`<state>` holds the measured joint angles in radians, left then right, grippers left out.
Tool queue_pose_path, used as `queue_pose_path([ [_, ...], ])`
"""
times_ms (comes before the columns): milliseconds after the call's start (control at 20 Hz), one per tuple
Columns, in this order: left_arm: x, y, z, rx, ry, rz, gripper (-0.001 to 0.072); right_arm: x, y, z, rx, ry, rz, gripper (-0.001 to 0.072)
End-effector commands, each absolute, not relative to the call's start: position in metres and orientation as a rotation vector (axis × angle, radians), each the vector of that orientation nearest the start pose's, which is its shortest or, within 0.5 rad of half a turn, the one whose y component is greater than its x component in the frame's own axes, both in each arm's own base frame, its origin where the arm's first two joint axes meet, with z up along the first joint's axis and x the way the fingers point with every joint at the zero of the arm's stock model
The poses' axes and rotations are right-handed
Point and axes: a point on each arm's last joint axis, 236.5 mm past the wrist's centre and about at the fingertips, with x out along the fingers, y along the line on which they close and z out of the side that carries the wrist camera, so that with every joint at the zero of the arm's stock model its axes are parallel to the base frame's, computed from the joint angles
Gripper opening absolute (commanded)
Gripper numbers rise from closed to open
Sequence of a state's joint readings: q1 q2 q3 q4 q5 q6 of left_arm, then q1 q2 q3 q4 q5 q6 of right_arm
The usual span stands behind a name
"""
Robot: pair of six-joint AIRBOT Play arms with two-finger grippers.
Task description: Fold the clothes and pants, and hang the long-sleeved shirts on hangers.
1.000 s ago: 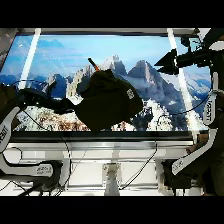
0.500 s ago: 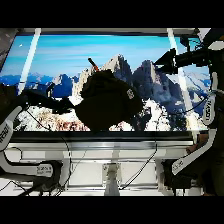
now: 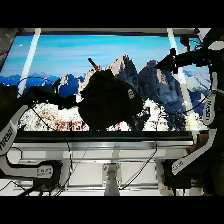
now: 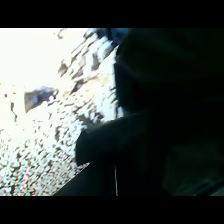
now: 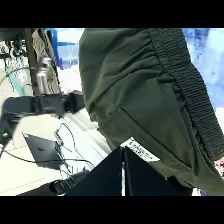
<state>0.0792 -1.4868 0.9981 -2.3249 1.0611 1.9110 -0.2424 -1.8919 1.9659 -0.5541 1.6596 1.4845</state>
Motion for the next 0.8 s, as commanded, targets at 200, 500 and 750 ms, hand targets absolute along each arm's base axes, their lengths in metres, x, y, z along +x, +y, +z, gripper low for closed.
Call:
queue_pose_path([
  [200, 0.440, -0.017, 0.088, -0.256, 1.023, -0.122, 0.0005, 0.498, 0.076, 0.085, 0.758, 1.272, 0.631, 0.0019],
  [500, 0.430, 0.018, 0.092, -0.108, 1.089, 0.024, 0.0006, 0.466, 0.096, 0.023, 0.731, 1.469, 0.585, 0.0014],
  [750, 0.432, 0.018, 0.082, -0.104, 1.113, 0.024, 0.0007, 0.420, 0.178, -0.033, 0.857, 1.589, 0.721, 0.0017],
])
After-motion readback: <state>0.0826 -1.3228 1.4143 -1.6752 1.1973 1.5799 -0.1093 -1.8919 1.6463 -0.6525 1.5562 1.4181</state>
